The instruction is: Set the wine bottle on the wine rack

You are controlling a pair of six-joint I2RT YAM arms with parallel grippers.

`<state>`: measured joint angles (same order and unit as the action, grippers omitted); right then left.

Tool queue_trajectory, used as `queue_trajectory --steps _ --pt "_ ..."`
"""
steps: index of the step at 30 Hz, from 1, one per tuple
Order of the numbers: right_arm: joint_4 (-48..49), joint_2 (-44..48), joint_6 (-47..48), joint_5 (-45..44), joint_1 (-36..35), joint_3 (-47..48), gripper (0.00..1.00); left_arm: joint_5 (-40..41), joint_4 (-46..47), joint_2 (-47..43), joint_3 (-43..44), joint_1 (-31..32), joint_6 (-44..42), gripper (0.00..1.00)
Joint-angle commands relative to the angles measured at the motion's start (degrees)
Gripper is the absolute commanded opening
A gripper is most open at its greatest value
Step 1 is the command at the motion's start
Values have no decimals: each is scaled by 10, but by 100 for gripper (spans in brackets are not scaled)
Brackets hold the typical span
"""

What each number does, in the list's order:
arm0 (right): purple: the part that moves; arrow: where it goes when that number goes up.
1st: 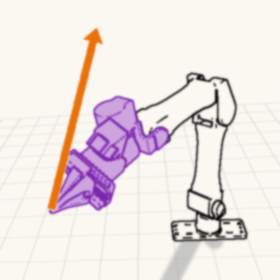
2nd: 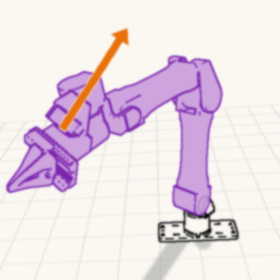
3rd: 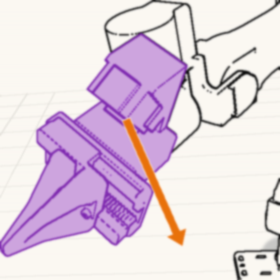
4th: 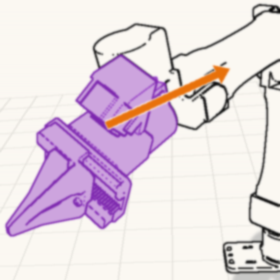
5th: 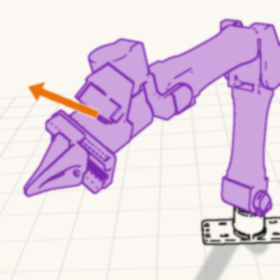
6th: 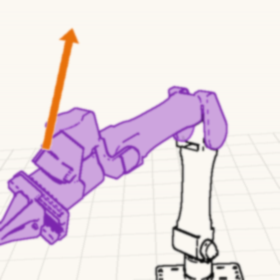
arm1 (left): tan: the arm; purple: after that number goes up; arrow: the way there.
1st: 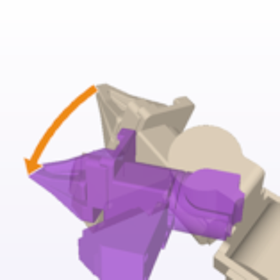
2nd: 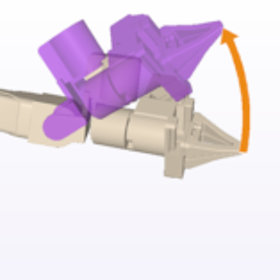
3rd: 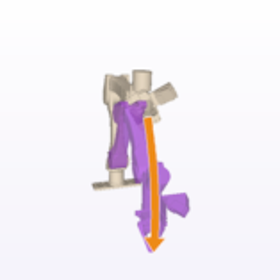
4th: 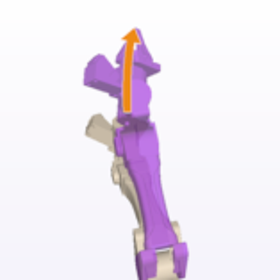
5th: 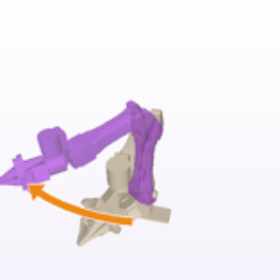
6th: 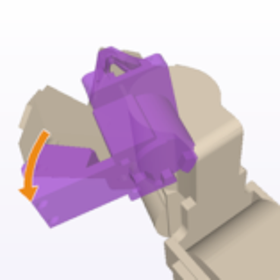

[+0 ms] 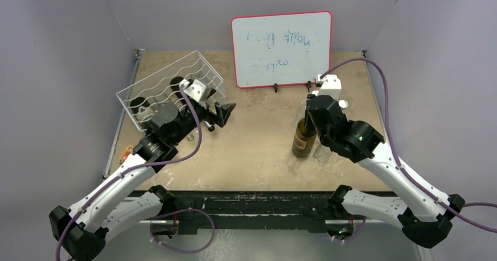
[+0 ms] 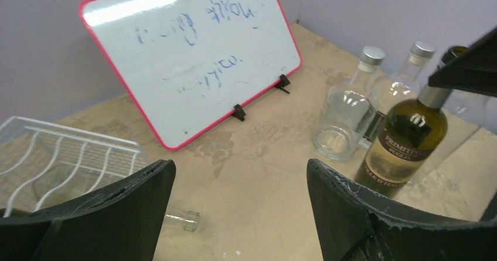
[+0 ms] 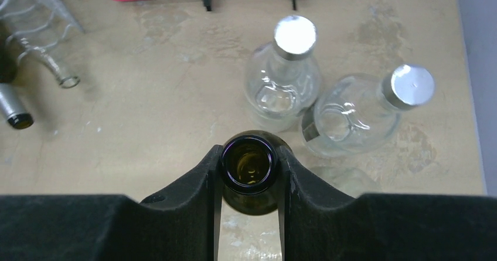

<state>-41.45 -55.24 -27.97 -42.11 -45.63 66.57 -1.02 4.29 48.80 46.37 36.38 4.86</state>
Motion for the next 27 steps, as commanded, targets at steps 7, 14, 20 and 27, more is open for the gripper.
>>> queue_trajectory --steps 7,14,20,27 --pt "132 -49 125 148 0 135 0 -187 179 82 -71 10 65 82" --pt "166 -69 134 243 0 168 0 -213 266 150 -97 23 111 81" --pt "171 -88 128 295 0 190 0 -221 250 157 -123 55 39 83" --pt "175 -112 111 366 1 214 0 -237 275 182 -144 74 11 84"
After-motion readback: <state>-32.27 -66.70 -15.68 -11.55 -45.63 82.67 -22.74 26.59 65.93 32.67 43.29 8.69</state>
